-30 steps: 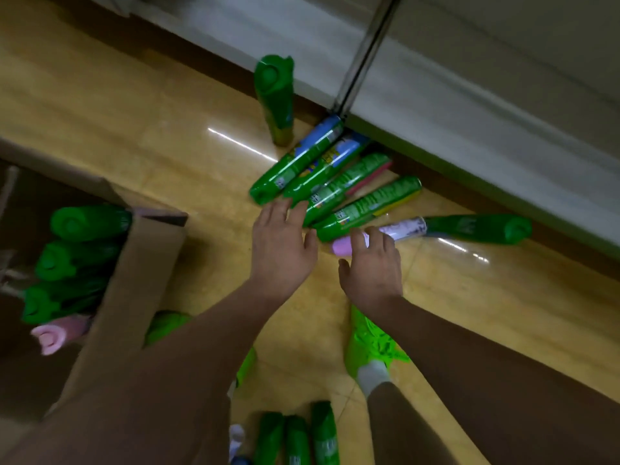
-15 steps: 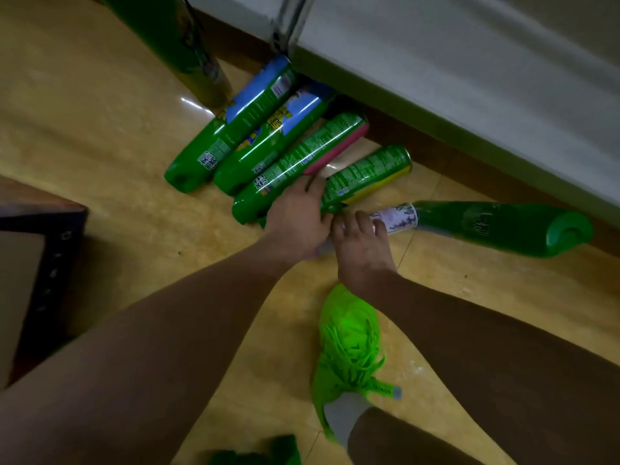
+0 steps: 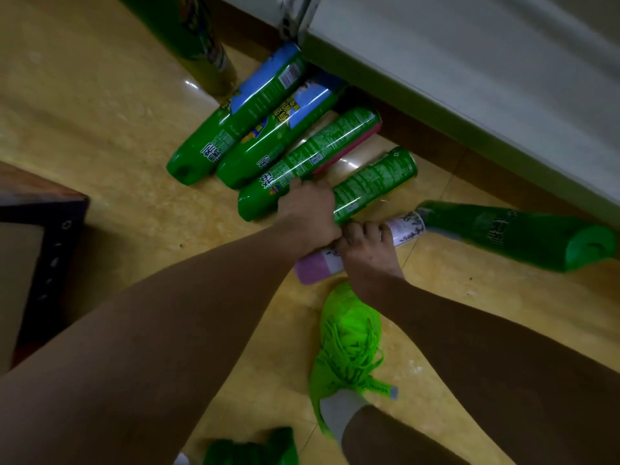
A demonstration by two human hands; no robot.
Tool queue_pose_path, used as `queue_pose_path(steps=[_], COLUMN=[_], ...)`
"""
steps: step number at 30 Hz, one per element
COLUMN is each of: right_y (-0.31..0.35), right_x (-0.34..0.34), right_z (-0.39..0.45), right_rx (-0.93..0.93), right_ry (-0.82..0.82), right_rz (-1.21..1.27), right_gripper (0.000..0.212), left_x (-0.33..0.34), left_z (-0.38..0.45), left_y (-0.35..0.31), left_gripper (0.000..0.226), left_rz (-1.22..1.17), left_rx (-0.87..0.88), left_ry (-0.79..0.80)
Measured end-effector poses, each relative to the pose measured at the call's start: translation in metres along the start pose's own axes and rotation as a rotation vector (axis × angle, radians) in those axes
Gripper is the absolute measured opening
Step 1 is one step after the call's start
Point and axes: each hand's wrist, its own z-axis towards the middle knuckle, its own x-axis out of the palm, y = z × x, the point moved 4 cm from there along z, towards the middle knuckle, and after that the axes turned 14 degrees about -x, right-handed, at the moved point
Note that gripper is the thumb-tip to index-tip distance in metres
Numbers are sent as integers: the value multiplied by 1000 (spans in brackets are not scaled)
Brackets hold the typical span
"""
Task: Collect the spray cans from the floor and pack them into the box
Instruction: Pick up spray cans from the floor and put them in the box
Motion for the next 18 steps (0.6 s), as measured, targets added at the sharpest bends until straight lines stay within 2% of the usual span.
queue_pose_path(steps=[4, 5, 8, 10, 13, 18], right_y=[10, 13, 19, 25, 43, 94], right_x=[-15, -18, -32, -48, -80, -140], right_z=[-20, -25, -41, -47, -44, -16], right_rx=[-8, -4, 54, 98, 124, 121], right_ry=[-6, 23, 54, 3, -114, -257], right_rz=[8, 19, 116, 247, 471, 656], right_gripper=[34, 39, 48, 53, 56, 44], left_x=[-13, -18, -34, -44, -65, -91], left_z=[-32, -42, -70, -88, -120, -182], left_y=[19, 26, 47, 66, 102, 166], left_gripper=[82, 78, 49, 41, 37, 40], left_rz=[-206, -289, -594, -759, -868, -1125], left_rx=[-127, -170, -292, -347, -399, -535], left_ry=[135, 184, 345, 426, 455, 494])
